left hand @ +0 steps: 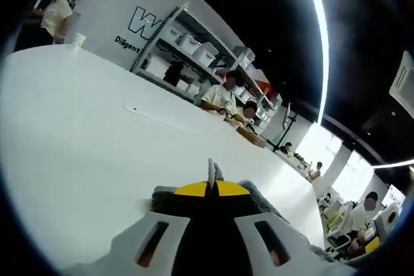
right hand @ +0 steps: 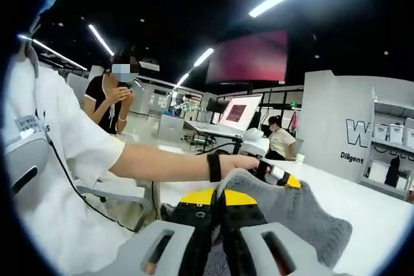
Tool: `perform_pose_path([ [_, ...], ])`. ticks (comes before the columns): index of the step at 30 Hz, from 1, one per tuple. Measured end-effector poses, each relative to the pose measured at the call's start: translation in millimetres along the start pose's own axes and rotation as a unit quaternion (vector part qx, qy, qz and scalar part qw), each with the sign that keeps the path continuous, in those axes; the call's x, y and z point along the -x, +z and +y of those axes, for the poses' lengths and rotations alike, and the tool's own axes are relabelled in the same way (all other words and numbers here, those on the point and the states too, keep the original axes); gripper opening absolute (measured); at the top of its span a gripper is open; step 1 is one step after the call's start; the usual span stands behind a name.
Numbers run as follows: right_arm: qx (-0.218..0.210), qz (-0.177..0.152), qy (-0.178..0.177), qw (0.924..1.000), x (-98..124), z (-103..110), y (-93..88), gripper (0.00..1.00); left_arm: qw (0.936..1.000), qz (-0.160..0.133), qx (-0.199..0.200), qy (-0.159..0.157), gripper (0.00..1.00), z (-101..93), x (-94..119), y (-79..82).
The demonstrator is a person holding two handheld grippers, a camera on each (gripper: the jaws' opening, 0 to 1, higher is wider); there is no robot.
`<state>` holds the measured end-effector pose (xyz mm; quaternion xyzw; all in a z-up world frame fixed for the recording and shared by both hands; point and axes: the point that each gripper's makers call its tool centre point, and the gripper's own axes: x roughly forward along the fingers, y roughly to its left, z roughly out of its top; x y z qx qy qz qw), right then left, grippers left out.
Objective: Open the folded towel by lifting each exposed corner and separating the folded layers until the towel lies flat within the target outline without major curled edges
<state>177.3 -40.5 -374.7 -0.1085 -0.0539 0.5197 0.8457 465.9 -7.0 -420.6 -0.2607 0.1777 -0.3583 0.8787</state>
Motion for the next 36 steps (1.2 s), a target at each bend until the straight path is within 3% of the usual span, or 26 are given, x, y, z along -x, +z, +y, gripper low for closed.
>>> perform_pose_path([
  [4, -0.008, -0.018, -0.001, 0.9998, 1.4, 0.2, 5.7, 0.0, 0.9985, -0.01, 0.052, -0.015, 0.0, -7.2, -1.4, 7.8],
  [7, -0.027, -0.026, -0.008, 0.9993, 1.4, 0.0, 9.9, 0.0, 0.9985, -0.011, 0.05, -0.019, 0.0, -12.1, -0.1, 4.8],
  [11, -0.021, -0.032, -0.011, 0.9992, -1.2, 3.1, 14.7, 0.0, 0.9964, -0.014, 0.079, -0.028, 0.0, -15.8, 0.1, 6.8],
  [14, 0.006, -0.028, -0.021, 0.9994, -2.4, 3.8, 15.5, 0.0, 0.9958, -0.014, 0.086, -0.028, 0.0, -14.2, 0.0, 11.5],
  [18, -0.001, -0.031, -0.012, 0.9994, -3.1, 8.3, 17.6, 0.0, 0.9951, -0.014, 0.091, -0.038, 0.0, -15.8, -0.2, 16.7],
  [20, -0.026, -0.032, -0.001, 0.9991, -4.9, 11.0, 17.0, 0.0, 0.9945, -0.015, 0.095, -0.042, 0.0, -10.8, -2.1, 27.0],
  [31, -0.019, -0.029, -0.003, 0.9994, 2.5, 19.8, 24.9, 0.0, 0.9936, -0.027, 0.087, -0.068, 0.0, -21.1, -4.1, 39.5],
  [32, -0.016, -0.029, -0.006, 0.9994, 3.5, 19.7, 26.0, 0.0, 0.9938, -0.027, 0.085, -0.066, 0.0, -21.0, -4.4, 39.9],
  [34, -0.013, -0.031, -0.011, 0.9994, 5.9, 18.5, 29.3, 0.0, 0.9937, -0.03, 0.084, -0.069, 0.0, -37.7, -2.7, 24.6],
  [36, -0.009, -0.036, -0.019, 0.9991, 9.1, 16.3, 34.0, 0.0, 0.9924, -0.035, 0.091, -0.074, 0.0, -41.2, -1.6, 27.0],
])
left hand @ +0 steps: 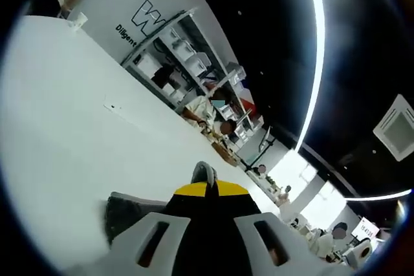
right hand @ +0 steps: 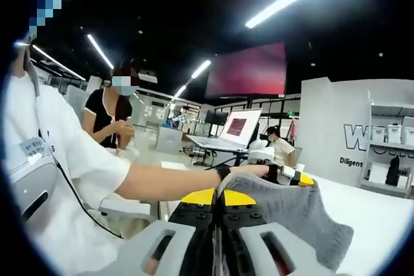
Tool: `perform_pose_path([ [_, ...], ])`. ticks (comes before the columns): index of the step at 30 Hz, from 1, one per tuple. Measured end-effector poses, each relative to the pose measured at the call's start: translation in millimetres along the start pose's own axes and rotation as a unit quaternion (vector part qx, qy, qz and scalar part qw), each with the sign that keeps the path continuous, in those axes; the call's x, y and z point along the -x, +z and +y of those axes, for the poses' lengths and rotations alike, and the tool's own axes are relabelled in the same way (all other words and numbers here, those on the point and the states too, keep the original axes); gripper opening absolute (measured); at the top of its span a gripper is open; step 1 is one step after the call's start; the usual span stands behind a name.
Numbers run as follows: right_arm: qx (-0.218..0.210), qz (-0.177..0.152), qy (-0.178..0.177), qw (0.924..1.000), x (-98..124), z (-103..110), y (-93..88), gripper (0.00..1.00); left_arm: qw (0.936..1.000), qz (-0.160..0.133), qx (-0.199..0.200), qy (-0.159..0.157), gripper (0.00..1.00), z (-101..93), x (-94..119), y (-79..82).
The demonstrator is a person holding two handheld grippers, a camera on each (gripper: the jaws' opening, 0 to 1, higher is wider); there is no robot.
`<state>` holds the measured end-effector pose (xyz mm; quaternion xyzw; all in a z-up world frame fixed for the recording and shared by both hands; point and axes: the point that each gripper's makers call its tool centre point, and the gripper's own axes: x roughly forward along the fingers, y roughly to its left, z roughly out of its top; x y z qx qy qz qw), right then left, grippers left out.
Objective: Open the folded towel by lifting each exposed corner and separating the folded layers until the towel lies flat within the target outline without major curled edges
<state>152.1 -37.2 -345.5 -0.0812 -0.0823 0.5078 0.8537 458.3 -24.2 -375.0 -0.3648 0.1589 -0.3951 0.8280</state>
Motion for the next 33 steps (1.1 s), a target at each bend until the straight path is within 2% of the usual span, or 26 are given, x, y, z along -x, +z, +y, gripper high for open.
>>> perform_pose_path([
  [5, -0.003, 0.003, 0.009, 0.9999, 1.1, 2.5, -1.6, 0.0, 0.9999, -0.01, -0.001, -0.011, 0.0, -0.2, -4.3, 17.8],
  [14, -0.007, -0.003, 0.004, 1.0, 7.5, -1.0, 2.9, 0.0, 0.9996, -0.022, -0.013, -0.014, 0.0, 0.3, -11.6, 32.3],
  [17, -0.008, -0.007, 0.005, 0.9999, 9.0, -0.4, 5.1, 0.0, 0.9995, -0.017, -0.024, -0.016, 0.0, -0.2, -12.9, 31.8],
  [18, -0.002, -0.005, 0.003, 1.0, 9.4, -1.1, 4.8, 0.0, 0.9994, -0.017, -0.026, -0.014, 0.0, -3.9, -14.6, 26.3],
  [19, -0.002, -0.004, 0.003, 1.0, 9.6, -1.2, 4.8, 0.0, 0.9994, -0.018, -0.028, -0.015, 0.0, -14.5, -18.9, 11.1],
  [22, -0.002, -0.008, 0.005, 1.0, 11.6, -2.0, 7.1, 0.0, 0.9994, -0.017, -0.023, -0.018, 0.0, -16.4, -21.3, 11.8],
  [30, -0.013, -0.014, 0.013, 0.9997, 16.0, -3.1, 7.7, 0.0, 0.999, -0.028, -0.027, -0.022, 0.0, -12.9, -20.5, 28.8],
  [33, -0.013, -0.016, 0.011, 0.9997, 20.3, -8.1, 8.3, 0.0, 0.9991, -0.028, -0.023, -0.02, 0.0, -4.6, -29.6, 44.9],
])
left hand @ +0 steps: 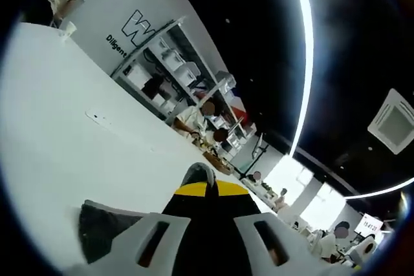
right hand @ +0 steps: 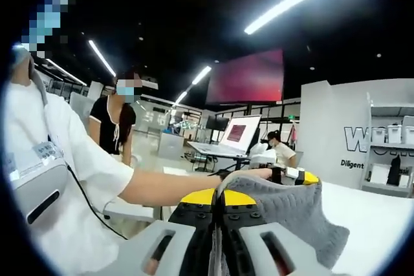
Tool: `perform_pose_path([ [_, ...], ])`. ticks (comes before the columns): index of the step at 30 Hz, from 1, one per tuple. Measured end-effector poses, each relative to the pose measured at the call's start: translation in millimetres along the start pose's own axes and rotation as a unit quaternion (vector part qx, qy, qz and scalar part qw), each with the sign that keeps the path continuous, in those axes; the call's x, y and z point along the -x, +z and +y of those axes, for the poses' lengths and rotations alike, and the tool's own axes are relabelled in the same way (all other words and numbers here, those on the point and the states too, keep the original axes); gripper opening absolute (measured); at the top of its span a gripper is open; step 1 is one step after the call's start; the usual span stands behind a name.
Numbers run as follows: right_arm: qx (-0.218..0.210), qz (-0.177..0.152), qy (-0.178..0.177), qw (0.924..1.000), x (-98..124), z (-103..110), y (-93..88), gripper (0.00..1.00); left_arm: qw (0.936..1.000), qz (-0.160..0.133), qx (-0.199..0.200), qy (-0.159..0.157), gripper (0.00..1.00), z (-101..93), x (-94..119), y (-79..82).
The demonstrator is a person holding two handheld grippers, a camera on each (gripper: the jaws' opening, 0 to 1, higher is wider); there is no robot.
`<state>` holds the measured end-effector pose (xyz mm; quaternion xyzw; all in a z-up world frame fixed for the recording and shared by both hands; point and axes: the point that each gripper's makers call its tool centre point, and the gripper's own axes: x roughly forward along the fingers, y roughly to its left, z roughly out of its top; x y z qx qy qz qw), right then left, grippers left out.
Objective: Open the folded towel by lifting each exposed corner and separating the folded layers until the towel lies flat within the target outline without major curled edges
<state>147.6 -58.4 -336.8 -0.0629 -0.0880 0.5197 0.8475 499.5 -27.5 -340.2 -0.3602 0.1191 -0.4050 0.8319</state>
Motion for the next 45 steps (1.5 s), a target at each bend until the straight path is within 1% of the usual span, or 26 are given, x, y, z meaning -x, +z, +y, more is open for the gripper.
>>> perform_pose_path([
  [1, -0.012, -0.005, -0.002, 0.9999, 2.7, -2.8, 1.7, 0.0, 1.0, 0.0, -0.007, 0.005, 0.0, 4.0, -0.5, 3.4],
  [4, -0.014, -0.013, -0.01, 0.9998, 10.6, -9.4, 5.8, 0.0, 0.9999, -0.003, -0.011, 0.003, 0.0, 10.4, 1.3, 11.6],
  [6, -0.015, -0.014, -0.013, 0.9997, 14.6, -13.0, 6.4, 0.0, 0.9999, -0.008, -0.007, -0.002, 0.0, 10.1, 0.1, 15.3],
  [8, -0.022, -0.022, -0.015, 0.9994, 18.3, -15.4, 9.3, 0.0, 0.9999, -0.011, -0.005, -0.007, 0.0, 8.9, -2.3, 19.7],
  [12, -0.02, -0.028, -0.022, 0.9992, 23.2, -17.2, 13.4, 0.0, 0.9998, -0.014, -0.005, -0.016, 0.0, 9.2, -4.9, 22.7],
  [13, -0.019, -0.027, -0.025, 0.9991, 24.1, -17.9, 13.0, 0.0, 0.9997, -0.013, -0.012, -0.017, 0.0, -12.3, 0.9, -7.3],
  [14, -0.019, -0.026, -0.026, 0.9991, 24.6, -18.4, 12.5, 0.0, 0.9997, -0.013, -0.011, -0.015, 0.0, -21.8, 3.6, -20.9],
  [15, -0.019, -0.026, -0.026, 0.9991, 25.3, -18.7, 12.4, 0.0, 0.9997, -0.012, -0.015, -0.016, 0.0, -28.7, 5.7, -30.6],
  [18, -0.023, -0.032, -0.026, 0.9989, 27.8, -19.0, 15.3, 0.0, 0.9993, -0.016, -0.025, -0.022, 0.0, -43.0, 9.5, -44.0],
  [21, -0.018, -0.032, -0.031, 0.9989, 29.4, -19.4, 16.8, 0.0, 0.9991, -0.019, -0.027, -0.025, 0.0, -52.2, 10.6, -49.6],
  [24, -0.017, -0.033, -0.032, 0.9988, 29.8, -20.0, 17.5, 0.0, 0.9991, -0.019, -0.027, -0.026, 0.0, -55.7, 10.3, -53.0],
  [26, -0.02, -0.034, -0.029, 0.9988, 29.6, -19.7, 17.2, 0.0, 0.9989, -0.02, -0.038, -0.021, 0.0, -61.8, 9.6, -60.9],
  [31, -0.01, -0.032, -0.038, 0.9987, 31.5, -20.6, 19.3, 0.0, 0.9989, -0.019, -0.034, -0.026, 0.0, -69.2, 9.2, -69.7],
  [35, -0.012, -0.035, -0.039, 0.9985, 32.3, -21.1, 20.8, 0.0, 0.9989, -0.014, -0.036, -0.027, 0.0, -73.2, 7.6, -75.5],
  [37, -0.012, -0.032, -0.038, 0.9987, 32.3, -20.6, 19.3, 0.0, 0.9988, -0.015, -0.037, -0.027, 0.0, -75.4, 8.3, -77.7],
  [39, -0.013, -0.029, -0.038, 0.9988, 33.2, -20.4, 17.6, 0.0, 0.9977, -0.017, -0.06, -0.026, 0.0, -77.7, 8.0, -80.3],
  [40, -0.011, -0.027, -0.038, 0.9988, 34.7, -20.2, 16.7, 0.0, 0.9977, -0.015, -0.061, -0.025, 0.0, -79.5, 7.7, -84.6],
  [42, -0.014, -0.031, -0.04, 0.9986, 37.8, -19.9, 19.0, 0.0, 0.998, -0.01, -0.056, -0.028, 0.0, -78.6, 4.2, -84.4],
  [45, -0.008, -0.026, -0.045, 0.9986, 39.9, -20.8, 18.8, 0.0, 0.9981, -0.014, -0.052, -0.03, 0.0, -83.8, 4.0, -86.2],
])
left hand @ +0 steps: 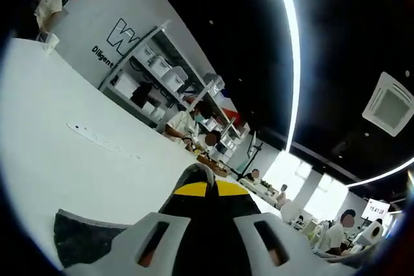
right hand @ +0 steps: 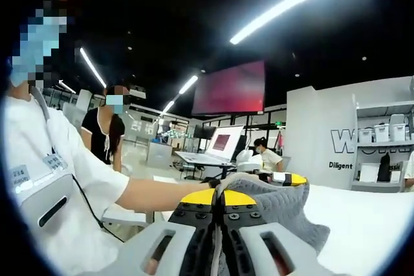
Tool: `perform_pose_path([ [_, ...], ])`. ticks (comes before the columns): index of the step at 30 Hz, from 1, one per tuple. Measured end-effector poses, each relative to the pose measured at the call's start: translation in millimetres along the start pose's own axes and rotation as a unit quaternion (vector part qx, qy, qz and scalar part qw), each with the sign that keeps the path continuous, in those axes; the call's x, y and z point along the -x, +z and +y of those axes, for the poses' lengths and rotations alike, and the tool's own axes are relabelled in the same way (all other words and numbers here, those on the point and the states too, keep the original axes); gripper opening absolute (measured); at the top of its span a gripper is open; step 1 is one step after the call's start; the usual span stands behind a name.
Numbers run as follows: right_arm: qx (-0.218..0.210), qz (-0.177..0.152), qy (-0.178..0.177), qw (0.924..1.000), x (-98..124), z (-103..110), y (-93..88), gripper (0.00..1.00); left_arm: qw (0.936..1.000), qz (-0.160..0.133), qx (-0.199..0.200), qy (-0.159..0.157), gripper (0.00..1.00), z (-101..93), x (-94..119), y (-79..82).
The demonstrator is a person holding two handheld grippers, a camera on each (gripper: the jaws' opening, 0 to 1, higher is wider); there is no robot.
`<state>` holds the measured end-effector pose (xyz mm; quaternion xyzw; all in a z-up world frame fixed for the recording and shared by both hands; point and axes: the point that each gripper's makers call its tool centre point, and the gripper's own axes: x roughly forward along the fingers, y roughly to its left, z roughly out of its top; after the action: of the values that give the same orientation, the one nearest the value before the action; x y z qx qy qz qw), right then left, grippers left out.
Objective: Open the folded towel by lifting each exposed corner and separating the folded layers until the towel lies flat within the target outline without major curled edges
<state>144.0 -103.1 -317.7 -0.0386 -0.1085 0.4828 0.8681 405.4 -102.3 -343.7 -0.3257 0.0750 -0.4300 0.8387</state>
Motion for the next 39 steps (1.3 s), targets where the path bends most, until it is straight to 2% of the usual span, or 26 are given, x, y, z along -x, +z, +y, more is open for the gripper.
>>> perform_pose_path([
  [3, 0.0, 0.001, -0.006, 1.0, 3.5, -1.2, 0.2, 0.0, 1.0, 0.002, -0.004, -0.001, 0.0, -1.8, 0.8, 0.1],
  [7, 0.003, 0.0, -0.013, 0.9999, 7.7, -3.1, 1.1, 0.0, 1.0, 0.001, 0.004, -0.005, 0.0, 7.1, -6.7, 11.9],
  [13, 0.006, 0.005, -0.02, 0.9998, 12.9, -5.3, -1.0, 0.0, 0.9999, 0.007, 0.011, -0.009, 0.0, 7.7, -10.4, 9.2],
  [23, 0.012, 0.008, -0.034, 0.9993, 26.1, -11.0, -0.2, 0.0, 0.9998, 0.004, 0.008, -0.019, 0.0, 0.4, -13.9, 12.8],
  [36, 0.024, 0.01, -0.045, 0.9987, 38.7, -12.8, 3.3, 0.0, 0.9993, 0.009, -0.001, -0.038, 0.0, -15.9, -29.4, 15.3],
  [39, 0.026, 0.013, -0.049, 0.9984, 41.0, -13.0, 2.3, 0.0, 0.9992, 0.012, -0.002, -0.038, 0.0, -12.2, -34.4, 18.8],
])
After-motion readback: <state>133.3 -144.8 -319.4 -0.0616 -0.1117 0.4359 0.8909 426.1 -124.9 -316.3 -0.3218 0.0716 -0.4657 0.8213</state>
